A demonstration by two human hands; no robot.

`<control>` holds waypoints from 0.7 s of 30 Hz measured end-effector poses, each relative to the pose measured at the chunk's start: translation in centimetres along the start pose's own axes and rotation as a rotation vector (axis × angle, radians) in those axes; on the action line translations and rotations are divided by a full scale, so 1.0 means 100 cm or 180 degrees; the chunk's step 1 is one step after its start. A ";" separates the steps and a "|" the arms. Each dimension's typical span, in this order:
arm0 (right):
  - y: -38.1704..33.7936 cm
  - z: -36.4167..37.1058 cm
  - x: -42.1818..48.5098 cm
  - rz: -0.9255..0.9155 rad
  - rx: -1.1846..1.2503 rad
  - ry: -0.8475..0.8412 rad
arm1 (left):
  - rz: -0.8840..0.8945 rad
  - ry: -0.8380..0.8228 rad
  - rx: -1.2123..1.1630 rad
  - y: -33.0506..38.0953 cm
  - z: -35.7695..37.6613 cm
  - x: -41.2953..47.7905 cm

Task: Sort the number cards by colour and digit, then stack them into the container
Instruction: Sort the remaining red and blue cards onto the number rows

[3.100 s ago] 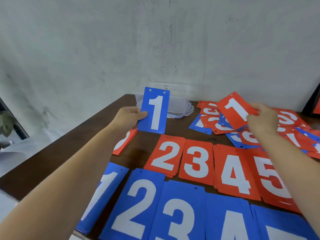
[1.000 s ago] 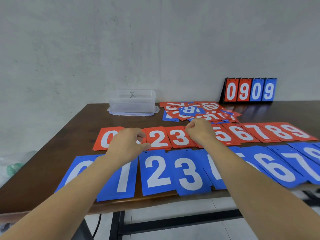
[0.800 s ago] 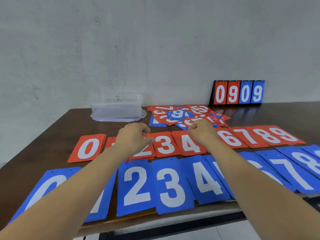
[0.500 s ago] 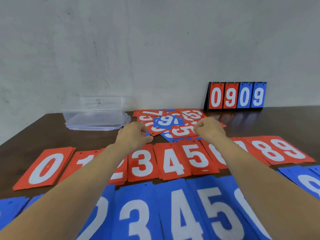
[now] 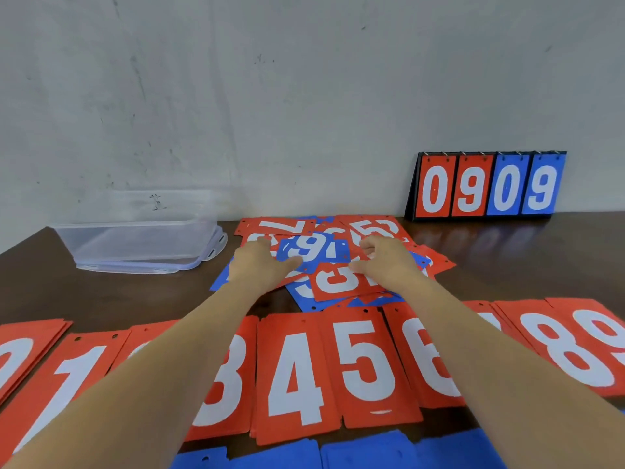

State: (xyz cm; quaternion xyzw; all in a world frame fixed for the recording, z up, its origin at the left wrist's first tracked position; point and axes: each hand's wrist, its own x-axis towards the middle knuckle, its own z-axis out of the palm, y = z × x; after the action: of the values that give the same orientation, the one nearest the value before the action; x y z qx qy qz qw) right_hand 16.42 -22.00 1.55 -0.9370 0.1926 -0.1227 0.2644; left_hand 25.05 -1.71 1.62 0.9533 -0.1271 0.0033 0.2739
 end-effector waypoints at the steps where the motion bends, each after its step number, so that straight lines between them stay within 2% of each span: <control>1: -0.002 0.005 0.007 -0.0047 -0.0089 -0.0008 | -0.0048 -0.0031 0.0130 0.002 0.005 0.005; 6: -0.014 0.025 0.036 -0.0139 -0.0359 -0.0128 | -0.0252 -0.0250 0.0691 0.008 0.020 0.015; 10: -0.011 0.037 0.051 -0.0183 -0.0797 -0.0453 | -0.0279 -0.0222 0.0624 0.004 0.023 0.021; 16: -0.011 0.039 0.056 -0.0488 -0.0945 -0.0171 | -0.0446 -0.0099 0.0202 0.002 0.023 0.025; 21: -0.017 0.039 0.050 -0.0555 -0.0605 -0.0003 | -0.0544 0.0026 -0.0779 -0.001 0.017 0.025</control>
State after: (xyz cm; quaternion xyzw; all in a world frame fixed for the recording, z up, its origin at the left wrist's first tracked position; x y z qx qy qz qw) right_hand 22.70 -21.07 -0.19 -0.9711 0.1211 -0.1260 0.1628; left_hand 27.43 -3.16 0.29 0.9201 -0.0438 -0.0315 0.3878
